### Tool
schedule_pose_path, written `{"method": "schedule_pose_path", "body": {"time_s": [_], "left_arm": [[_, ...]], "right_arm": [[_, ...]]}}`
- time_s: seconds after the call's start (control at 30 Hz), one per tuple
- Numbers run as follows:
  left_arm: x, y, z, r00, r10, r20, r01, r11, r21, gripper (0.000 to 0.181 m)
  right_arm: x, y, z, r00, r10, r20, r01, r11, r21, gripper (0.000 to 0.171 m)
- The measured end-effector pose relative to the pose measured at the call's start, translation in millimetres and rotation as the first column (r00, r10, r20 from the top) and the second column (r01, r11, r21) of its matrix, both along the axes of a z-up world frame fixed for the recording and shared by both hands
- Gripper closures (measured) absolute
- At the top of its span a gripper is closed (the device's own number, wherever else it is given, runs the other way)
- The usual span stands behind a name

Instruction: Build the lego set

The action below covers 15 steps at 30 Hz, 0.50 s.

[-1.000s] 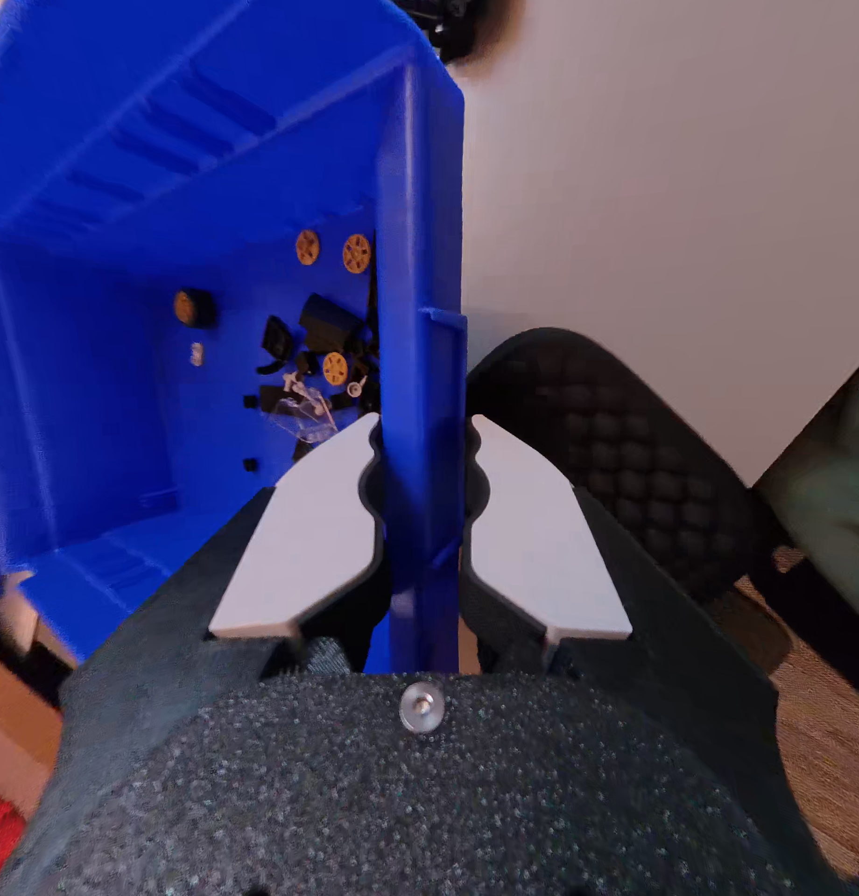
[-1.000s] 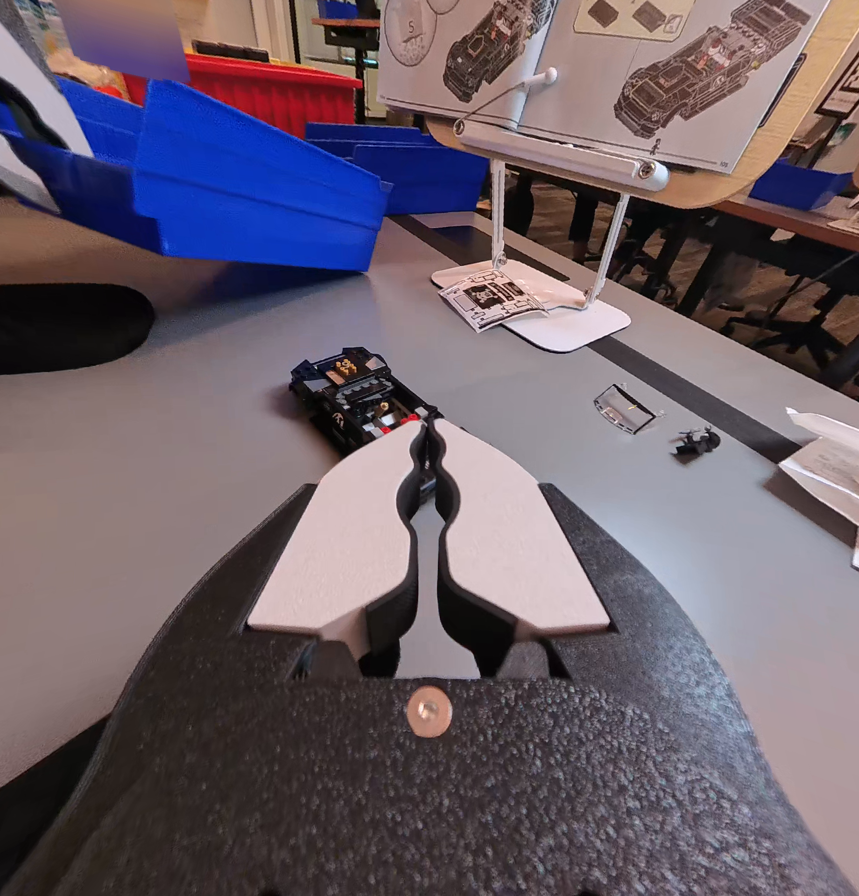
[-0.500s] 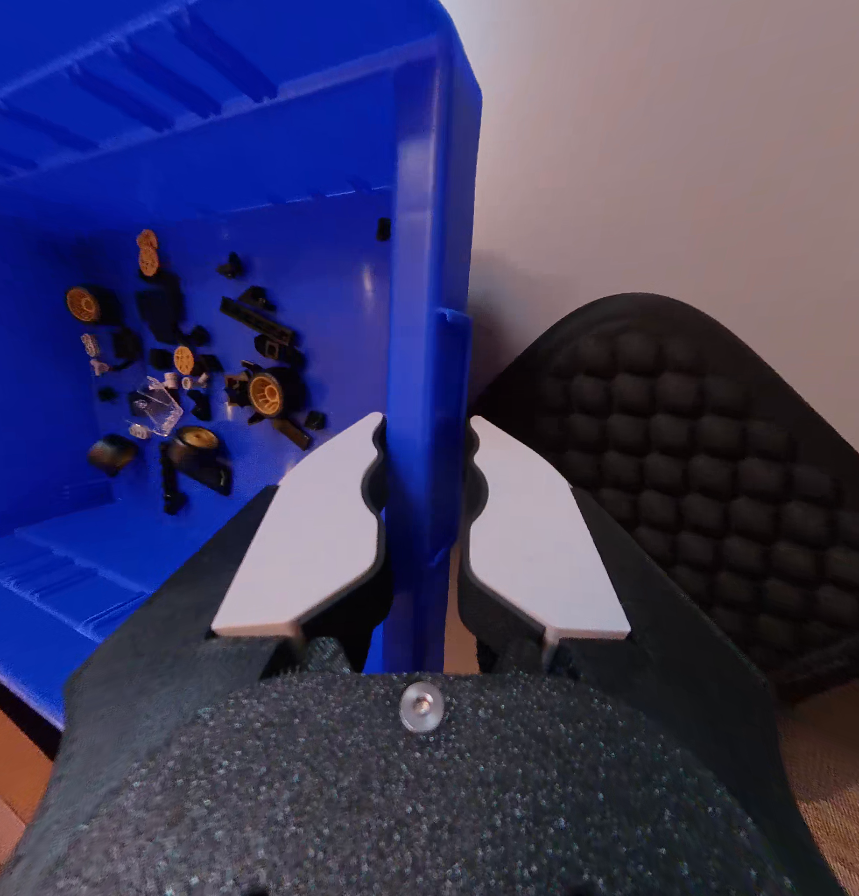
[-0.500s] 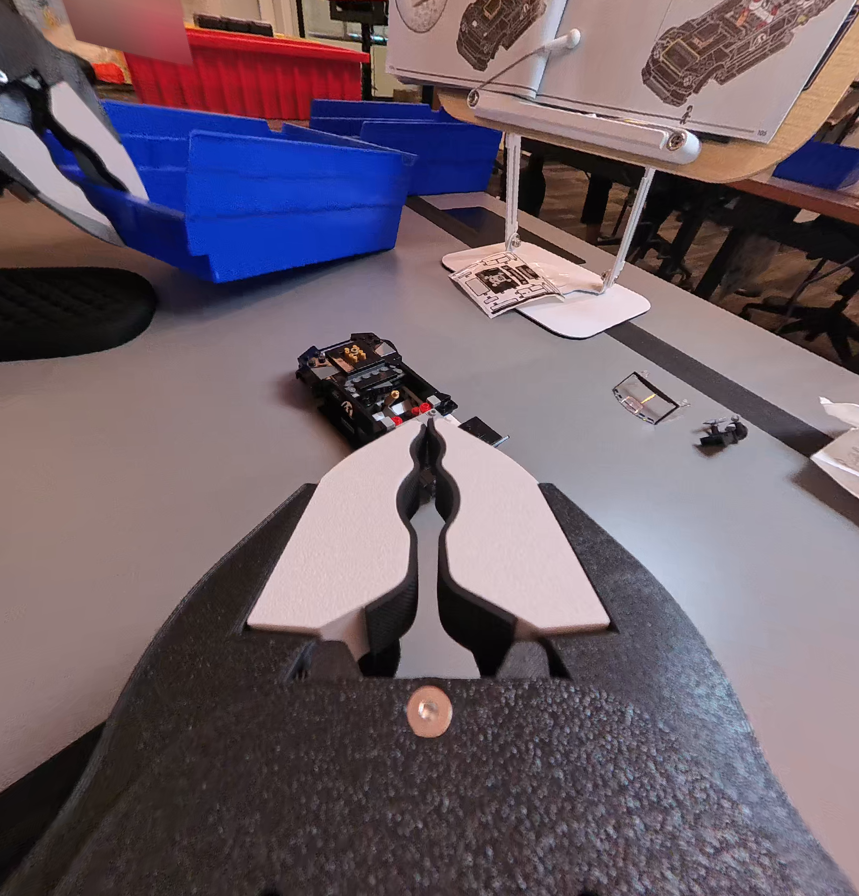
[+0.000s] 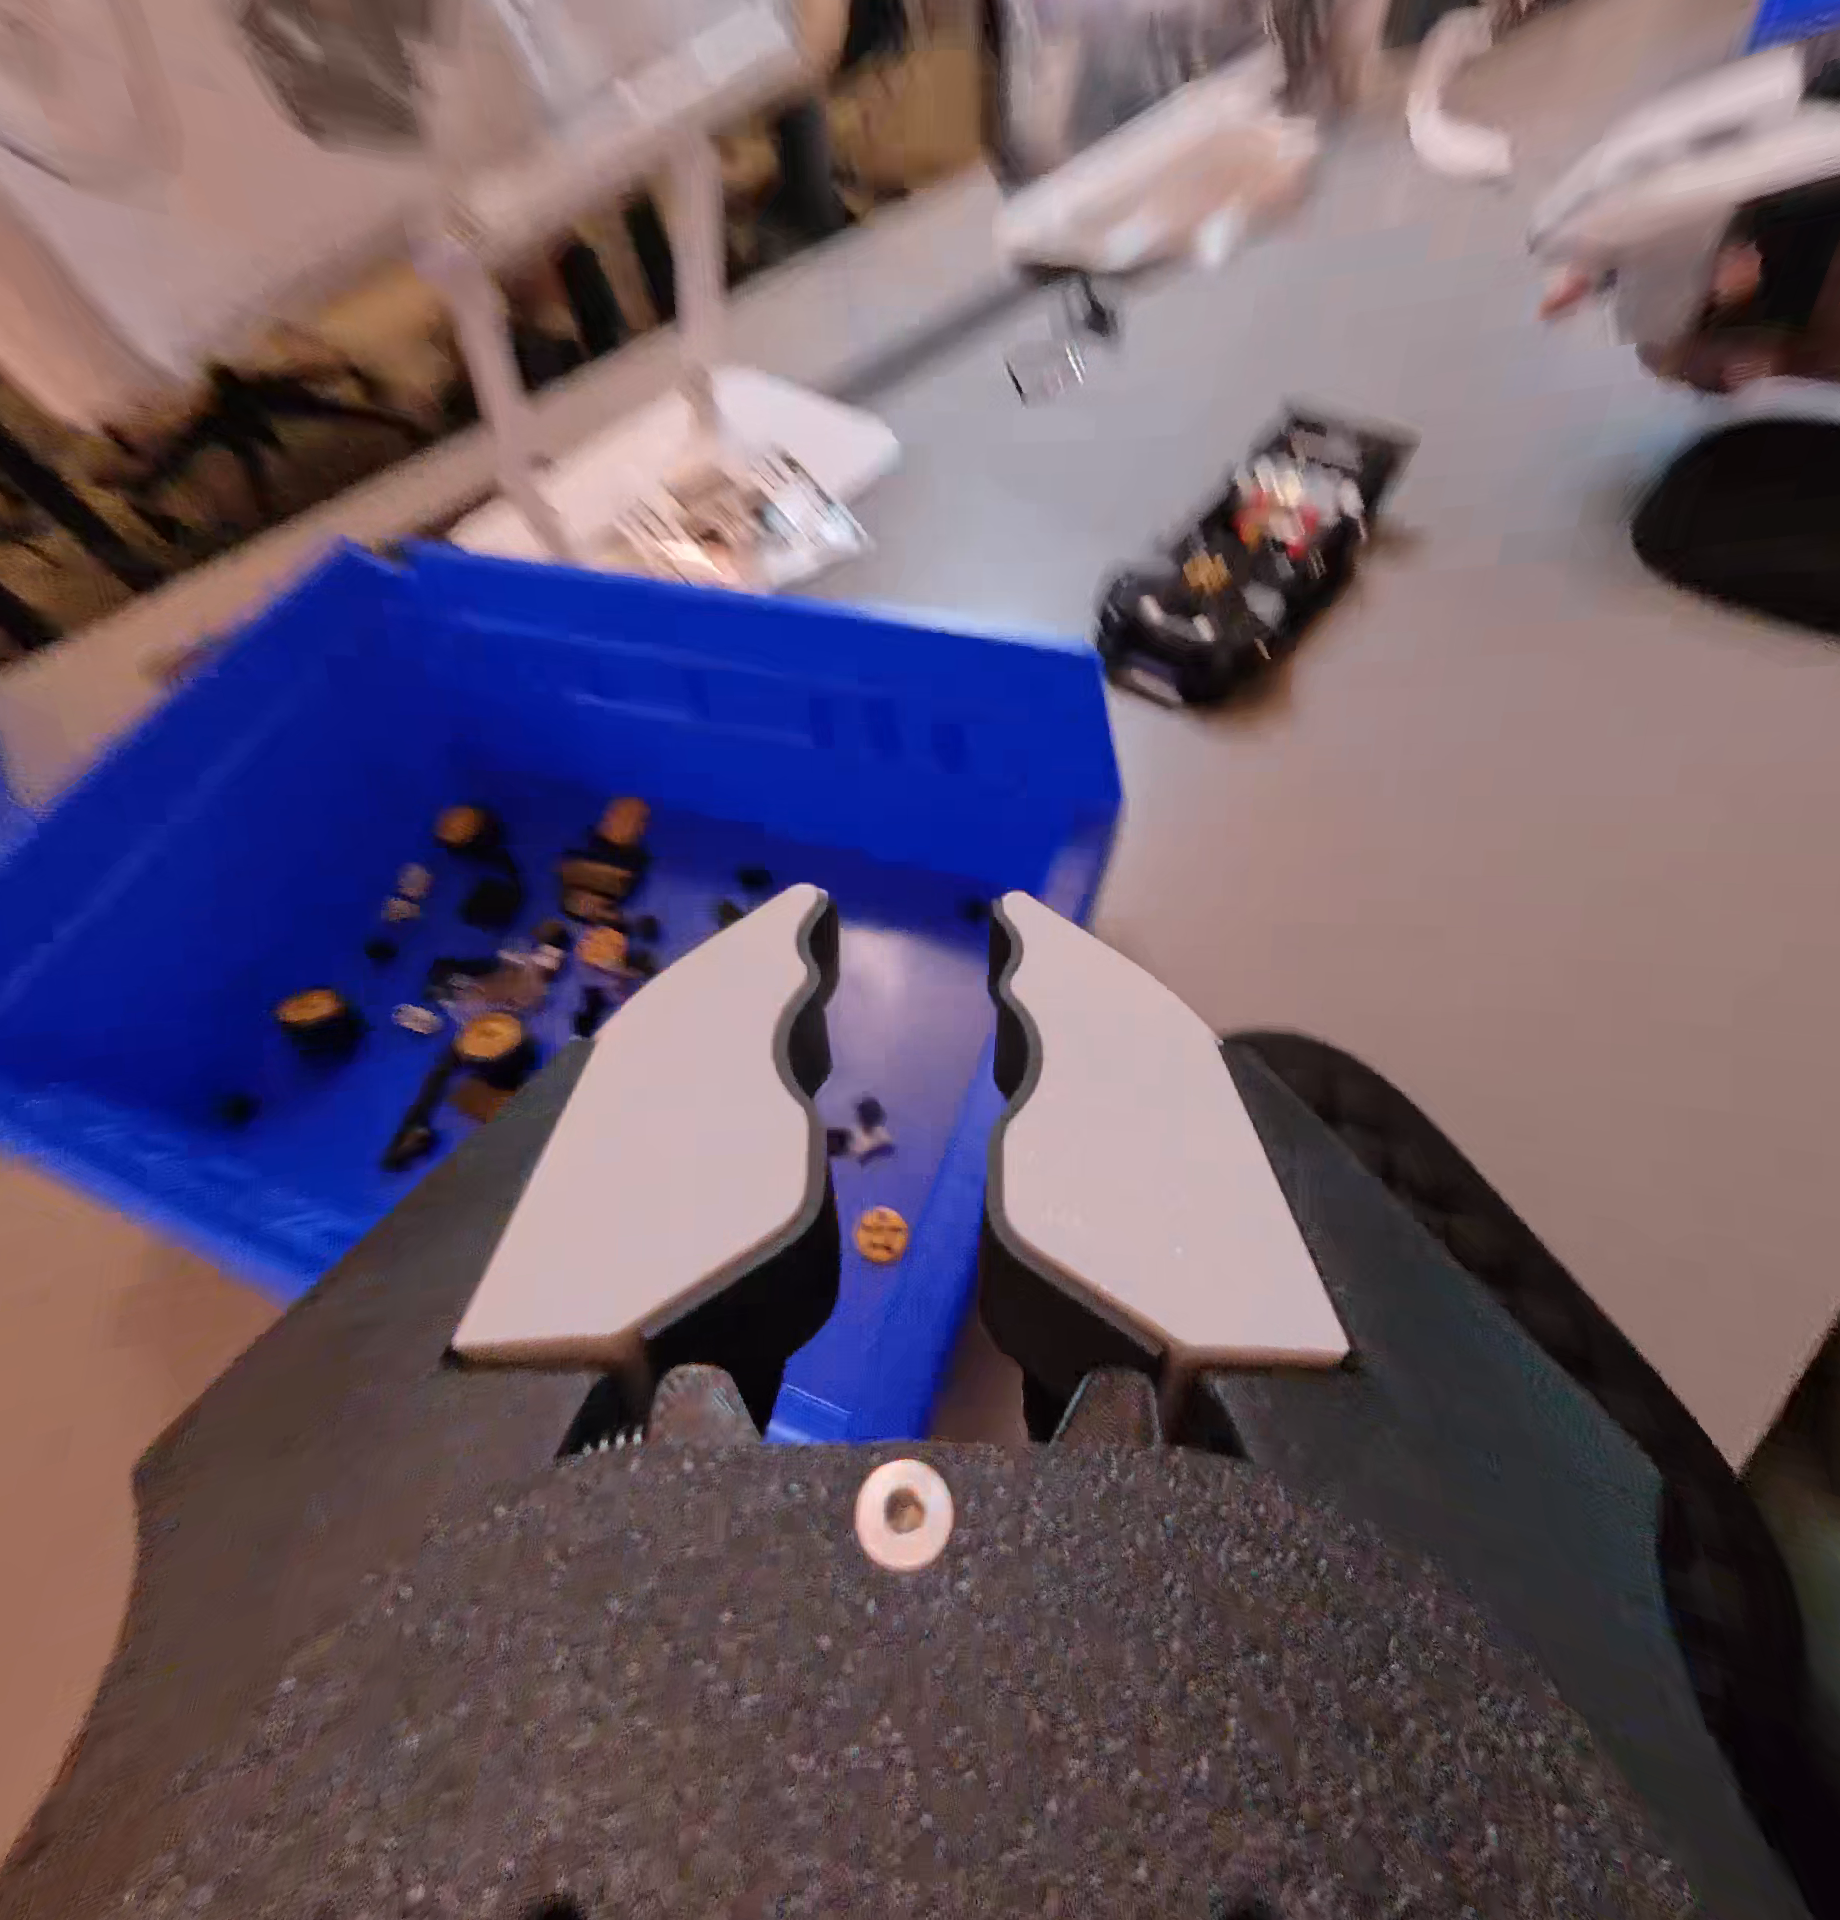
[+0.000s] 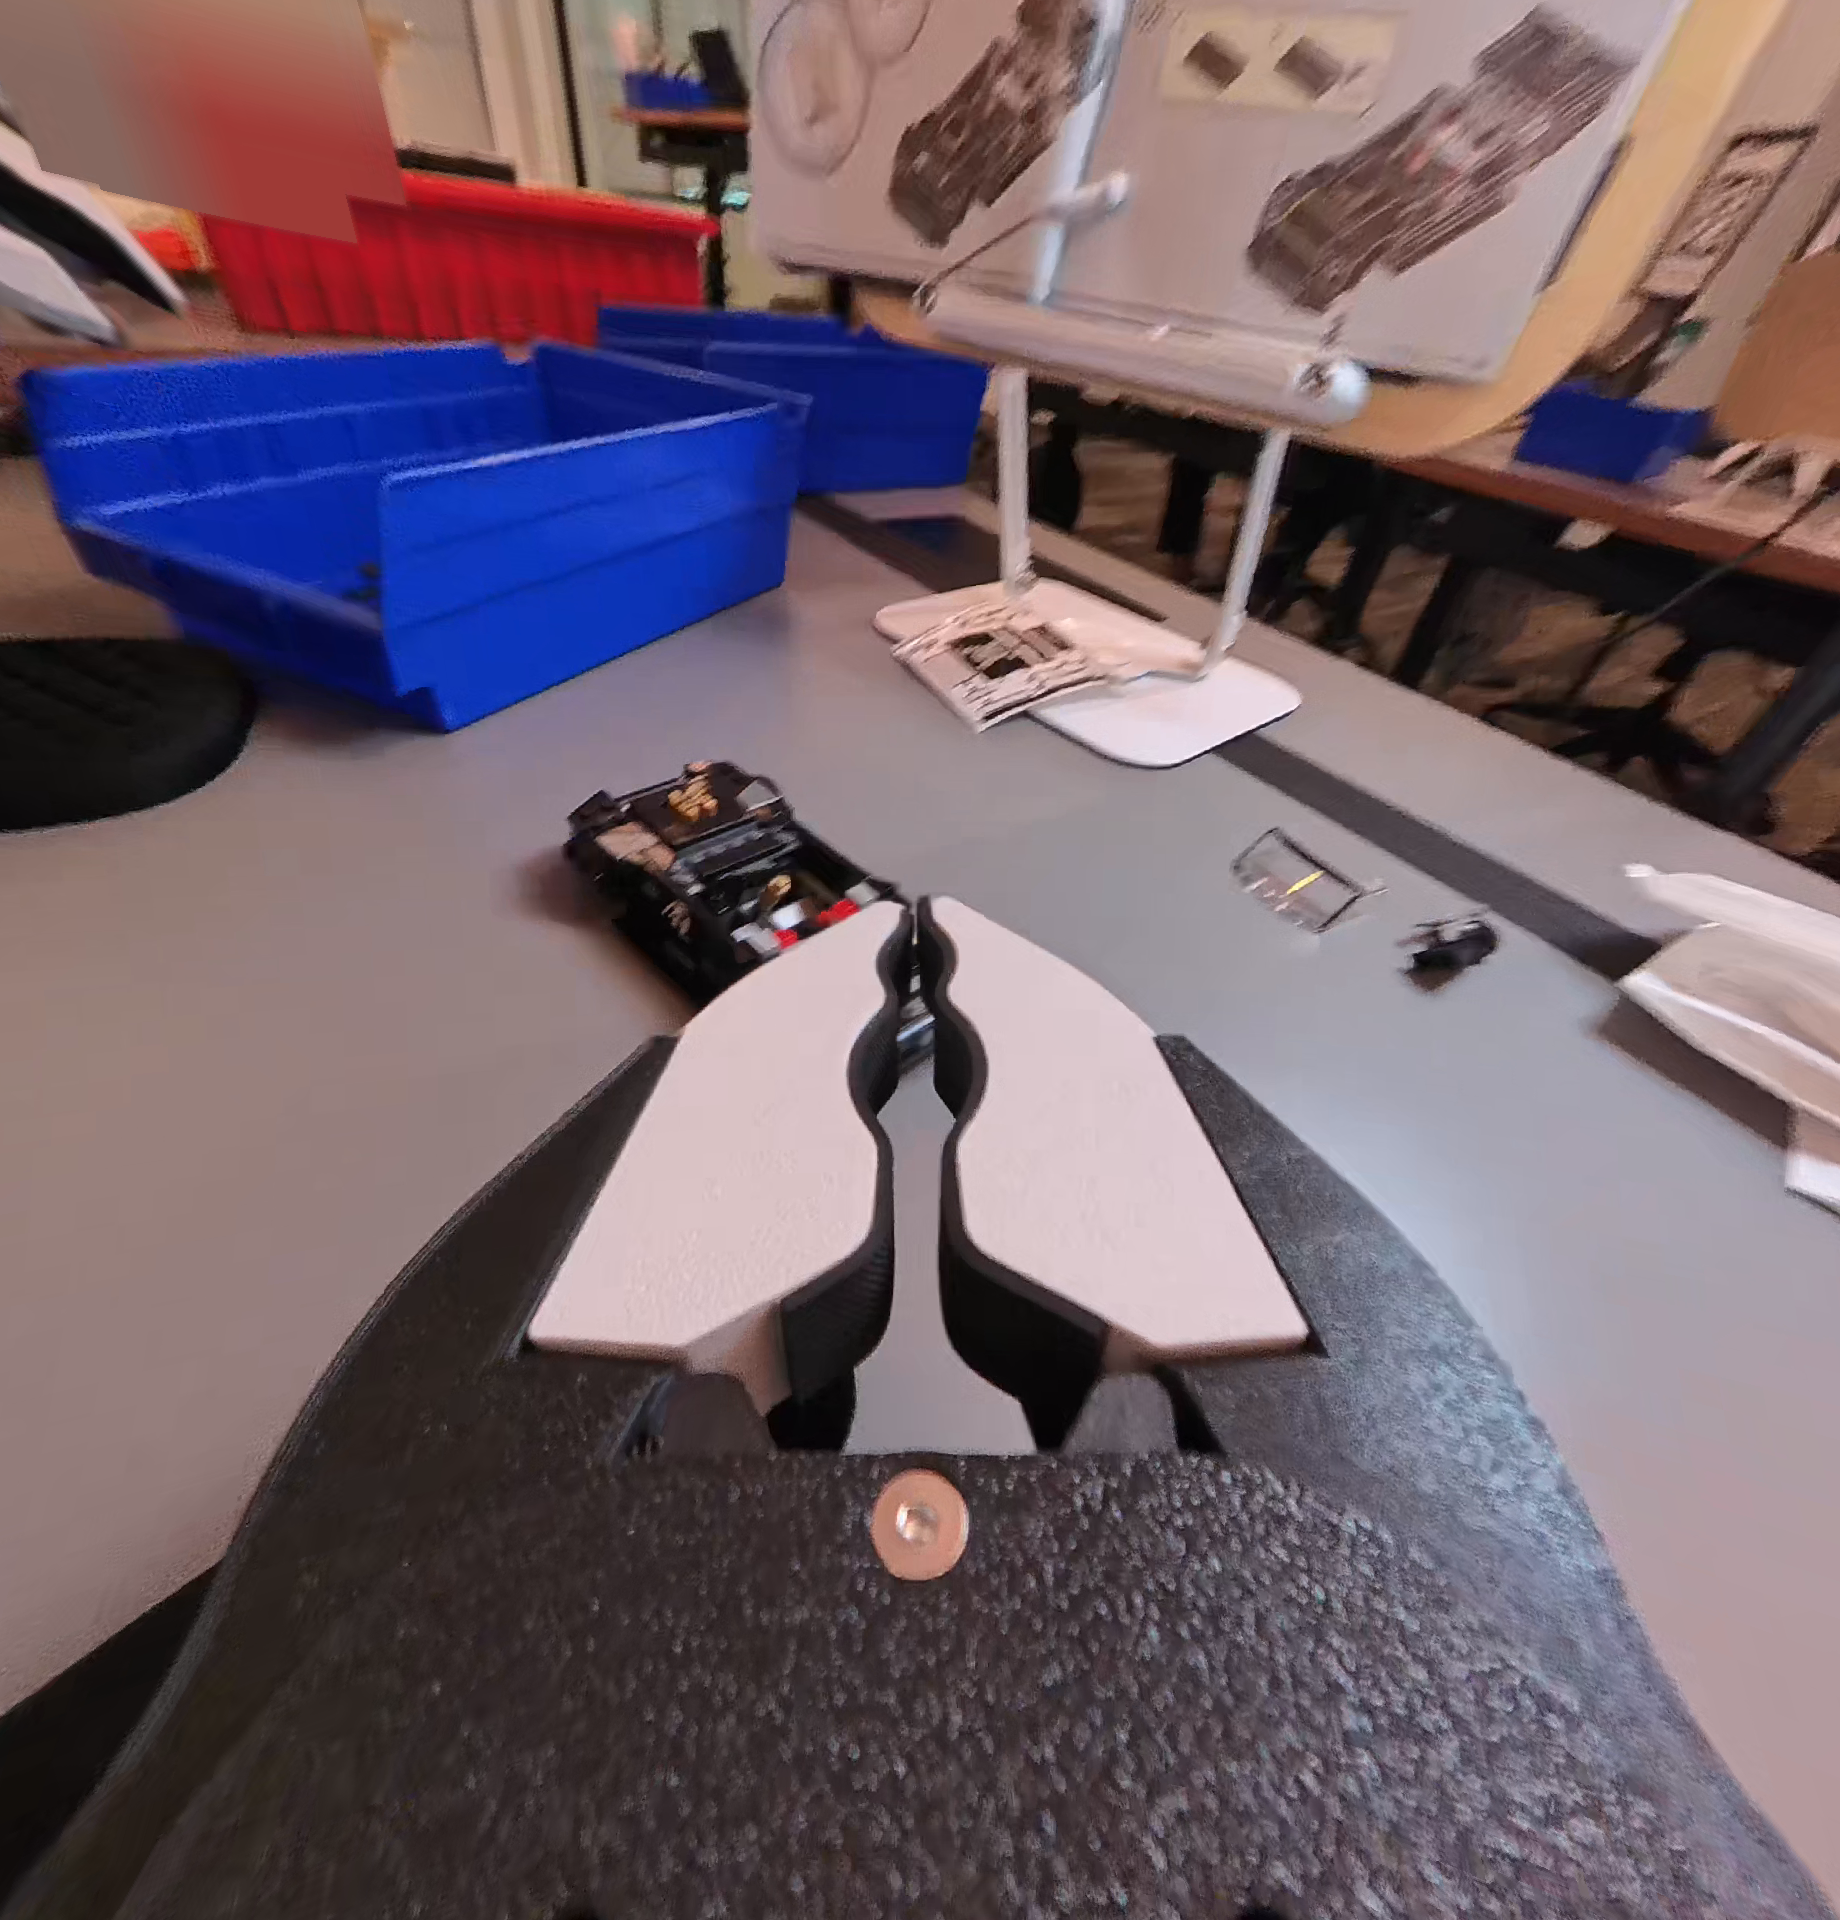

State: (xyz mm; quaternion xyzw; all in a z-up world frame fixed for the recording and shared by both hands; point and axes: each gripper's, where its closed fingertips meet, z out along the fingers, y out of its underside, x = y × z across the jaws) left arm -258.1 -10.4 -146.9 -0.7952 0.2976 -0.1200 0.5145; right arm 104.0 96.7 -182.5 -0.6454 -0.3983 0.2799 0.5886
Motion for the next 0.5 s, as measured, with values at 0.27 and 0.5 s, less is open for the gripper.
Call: {"method": "schedule_pose_path", "body": {"time_s": [0.27,0.5], "left_arm": [[-79.1,21.2,38.1,0.949,0.296,0.104,-0.312,0.929,0.200,0.172],[-76.4,14.1,15.8,0.940,0.331,0.077,-0.340,0.907,0.248,0.178]], "right_arm": [[47.9,24.4,34.1,0.938,-0.344,-0.046,0.345,0.913,0.218,0.123],[61.4,27.5,26.3,0.915,-0.403,0.002,0.389,0.885,0.257,0.171]]}}
